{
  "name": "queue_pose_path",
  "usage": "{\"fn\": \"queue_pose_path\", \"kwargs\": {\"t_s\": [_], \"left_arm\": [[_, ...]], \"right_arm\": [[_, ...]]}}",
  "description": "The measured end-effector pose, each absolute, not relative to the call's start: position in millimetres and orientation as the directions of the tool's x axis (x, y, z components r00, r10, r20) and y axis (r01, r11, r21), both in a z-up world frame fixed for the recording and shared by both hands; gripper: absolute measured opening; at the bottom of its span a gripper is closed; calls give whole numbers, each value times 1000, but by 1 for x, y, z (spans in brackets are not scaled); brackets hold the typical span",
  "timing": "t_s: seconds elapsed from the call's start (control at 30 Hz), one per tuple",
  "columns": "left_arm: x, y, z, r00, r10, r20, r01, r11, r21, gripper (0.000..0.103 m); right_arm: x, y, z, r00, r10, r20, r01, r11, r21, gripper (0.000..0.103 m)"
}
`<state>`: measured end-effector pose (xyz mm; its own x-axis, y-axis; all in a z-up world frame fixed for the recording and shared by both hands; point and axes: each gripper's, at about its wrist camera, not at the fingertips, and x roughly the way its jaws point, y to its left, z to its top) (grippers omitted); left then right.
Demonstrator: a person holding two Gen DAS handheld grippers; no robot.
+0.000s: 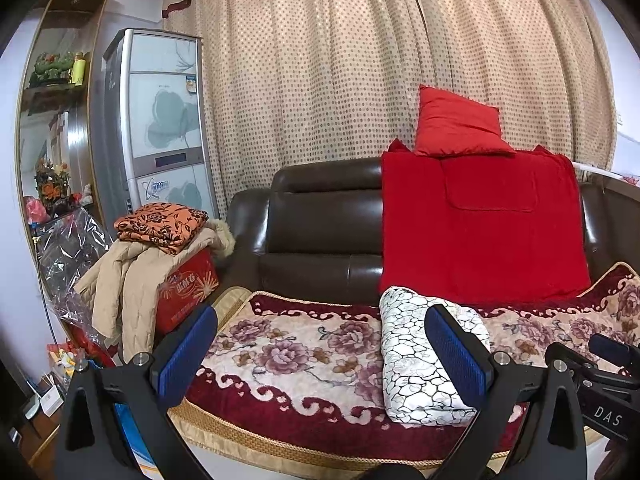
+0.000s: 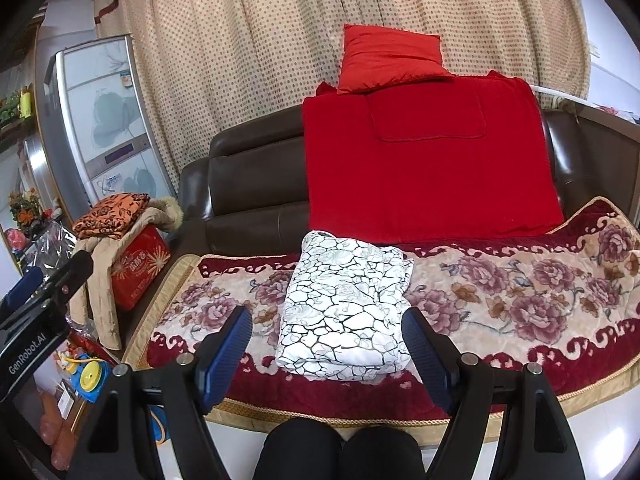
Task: Fold large clothes
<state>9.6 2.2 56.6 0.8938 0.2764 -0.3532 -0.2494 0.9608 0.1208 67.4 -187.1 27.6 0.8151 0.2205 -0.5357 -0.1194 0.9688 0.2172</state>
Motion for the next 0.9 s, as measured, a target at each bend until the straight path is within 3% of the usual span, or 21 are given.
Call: {"fn": "queue_pose_path", "kwargs": {"t_s": [0.5,0.9], "left_arm": [[37,16,64,897,267,-351,-240,963,119,103],[52,7,58,904,200,-377,-159,977,139,103]], "right_arm": [[103,-165,35,810,227,-541,-138,970,201,80],[108,-183,34,819,154,-552,-44,977,208,80]]}}
